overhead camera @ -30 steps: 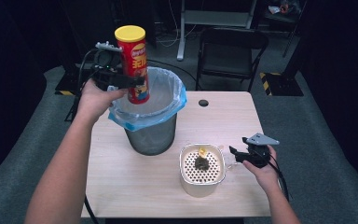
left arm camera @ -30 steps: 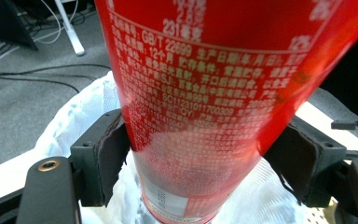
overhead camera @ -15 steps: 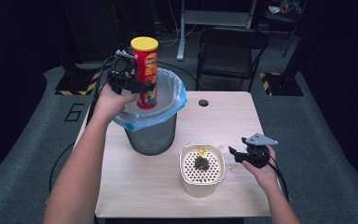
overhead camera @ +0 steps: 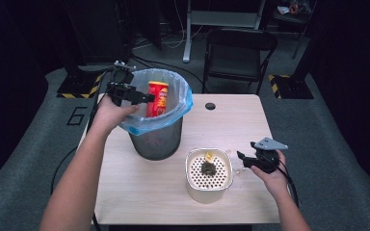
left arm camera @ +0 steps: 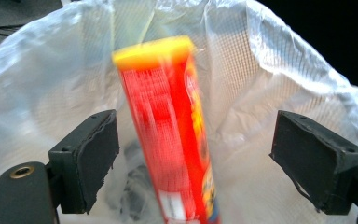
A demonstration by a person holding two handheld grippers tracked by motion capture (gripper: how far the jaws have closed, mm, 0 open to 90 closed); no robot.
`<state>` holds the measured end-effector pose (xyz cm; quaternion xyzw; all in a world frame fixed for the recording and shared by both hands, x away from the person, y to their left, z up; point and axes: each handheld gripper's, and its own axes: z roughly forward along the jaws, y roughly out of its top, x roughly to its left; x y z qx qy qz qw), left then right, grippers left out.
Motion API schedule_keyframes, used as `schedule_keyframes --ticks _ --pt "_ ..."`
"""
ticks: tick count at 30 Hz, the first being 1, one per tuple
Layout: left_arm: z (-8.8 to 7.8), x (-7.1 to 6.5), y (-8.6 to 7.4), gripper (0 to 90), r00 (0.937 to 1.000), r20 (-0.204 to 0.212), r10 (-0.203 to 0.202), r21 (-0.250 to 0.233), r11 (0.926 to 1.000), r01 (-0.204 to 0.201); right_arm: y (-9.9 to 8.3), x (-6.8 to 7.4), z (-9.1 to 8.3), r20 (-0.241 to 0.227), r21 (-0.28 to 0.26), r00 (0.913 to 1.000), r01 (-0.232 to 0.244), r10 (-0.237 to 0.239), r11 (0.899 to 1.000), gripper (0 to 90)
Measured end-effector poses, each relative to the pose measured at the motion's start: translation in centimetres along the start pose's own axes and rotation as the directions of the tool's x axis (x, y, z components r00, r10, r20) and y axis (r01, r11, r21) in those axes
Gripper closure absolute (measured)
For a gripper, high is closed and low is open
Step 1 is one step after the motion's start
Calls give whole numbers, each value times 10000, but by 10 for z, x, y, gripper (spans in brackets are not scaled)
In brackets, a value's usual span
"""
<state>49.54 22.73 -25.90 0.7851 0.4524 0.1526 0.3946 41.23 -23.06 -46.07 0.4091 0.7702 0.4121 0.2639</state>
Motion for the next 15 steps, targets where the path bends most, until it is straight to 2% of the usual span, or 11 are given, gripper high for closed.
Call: schedule_keyframes --ticks 4,7,12,15 --pt "-15 4 -11 161 9999 108 104 -180 9998 -102 0 1 0 -27 88 10000 70 -70 9999 305" --pt "-27 6 -20 184 9991 249 342 -178 9993 -337 0 1 0 -19 63 10000 87 -87 9999 305" --pt "-50 7 -39 226 9986 522 123 -566 9984 -93 0 0 0 11 62 10000 94 -94 9999 305" --pt "-65 6 -48 243 9983 525 262 -769 9968 -221 0 1 0 26 96 9999 117 -117 9999 304"
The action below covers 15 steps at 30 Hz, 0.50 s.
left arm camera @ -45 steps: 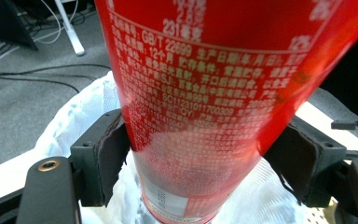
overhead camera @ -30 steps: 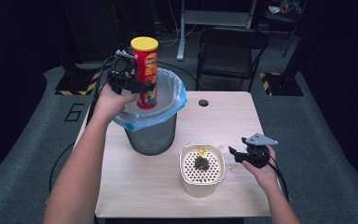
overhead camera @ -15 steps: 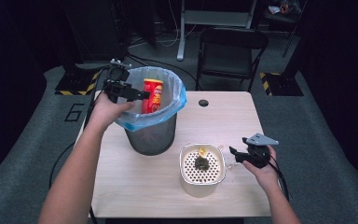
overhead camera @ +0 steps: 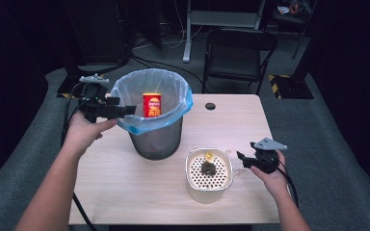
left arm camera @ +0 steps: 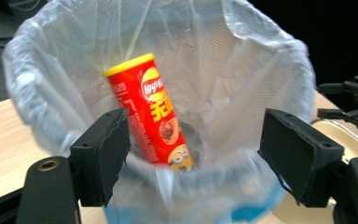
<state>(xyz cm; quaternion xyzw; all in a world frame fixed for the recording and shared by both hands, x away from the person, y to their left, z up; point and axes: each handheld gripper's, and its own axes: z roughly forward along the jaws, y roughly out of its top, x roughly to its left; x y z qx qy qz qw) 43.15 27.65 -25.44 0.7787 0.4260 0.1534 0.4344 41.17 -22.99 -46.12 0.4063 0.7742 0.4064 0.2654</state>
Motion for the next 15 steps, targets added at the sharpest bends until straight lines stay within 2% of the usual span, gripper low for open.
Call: schedule_keyframes --ticks 5,8,12,15 --pt "-19 -3 -21 264 9997 -161 192 -22 9998 -193 0 1 0 2 -21 10000 47 -47 10000 304" --pt "-27 -1 -38 267 9999 -54 131 -99 9999 -132 0 0 -1 10 -15 10000 57 -57 10000 304" --pt "-28 2 -57 276 9999 -102 50 -104 9999 -51 0 1 0 16 13 10000 32 -32 10000 304" --pt "-23 4 -72 285 9997 -248 40 2 10000 -40 -1 1 1 45 81 9999 150 -150 9999 304"
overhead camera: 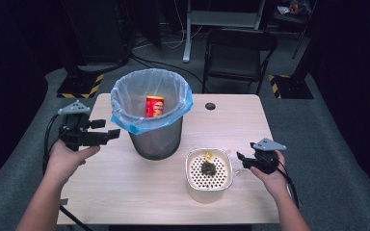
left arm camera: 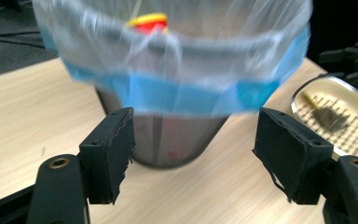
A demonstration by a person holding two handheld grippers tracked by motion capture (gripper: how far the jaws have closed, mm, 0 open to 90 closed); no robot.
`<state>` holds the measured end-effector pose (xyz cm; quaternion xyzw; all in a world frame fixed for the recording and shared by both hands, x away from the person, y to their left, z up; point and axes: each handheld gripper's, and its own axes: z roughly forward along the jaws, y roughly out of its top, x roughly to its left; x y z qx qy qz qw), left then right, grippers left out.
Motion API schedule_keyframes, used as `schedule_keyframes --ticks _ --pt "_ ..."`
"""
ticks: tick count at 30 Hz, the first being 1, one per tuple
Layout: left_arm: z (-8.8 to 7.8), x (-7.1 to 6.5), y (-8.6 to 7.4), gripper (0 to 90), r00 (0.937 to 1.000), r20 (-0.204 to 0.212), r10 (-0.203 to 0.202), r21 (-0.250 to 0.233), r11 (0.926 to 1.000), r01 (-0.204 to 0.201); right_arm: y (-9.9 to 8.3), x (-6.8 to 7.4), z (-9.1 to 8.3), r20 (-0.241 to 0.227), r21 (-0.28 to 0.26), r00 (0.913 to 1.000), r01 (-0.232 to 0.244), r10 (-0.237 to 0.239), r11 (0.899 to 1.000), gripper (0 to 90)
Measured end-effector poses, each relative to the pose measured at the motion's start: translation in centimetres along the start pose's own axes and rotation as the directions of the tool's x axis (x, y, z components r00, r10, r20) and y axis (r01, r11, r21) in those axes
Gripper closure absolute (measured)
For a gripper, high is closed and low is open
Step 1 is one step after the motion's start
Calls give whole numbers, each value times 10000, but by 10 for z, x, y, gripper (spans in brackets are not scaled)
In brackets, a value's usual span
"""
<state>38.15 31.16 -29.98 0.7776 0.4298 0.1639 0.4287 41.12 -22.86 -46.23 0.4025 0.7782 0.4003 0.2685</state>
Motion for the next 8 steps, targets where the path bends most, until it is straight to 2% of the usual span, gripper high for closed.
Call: schedule_keyframes --ticks 2,4,8 --pt "5 2 -10 286 10000 -42 -7 47 10000 8 0 0 0 26 39 10000 21 -21 10000 304" --pt "11 5 -21 284 9998 4 -182 6 9998 182 -1 0 0 31 79 9999 104 -104 9999 304" --pt "22 10 -43 273 9995 -172 -270 -85 9996 269 -3 -1 1 89 131 9999 62 -63 9999 305"
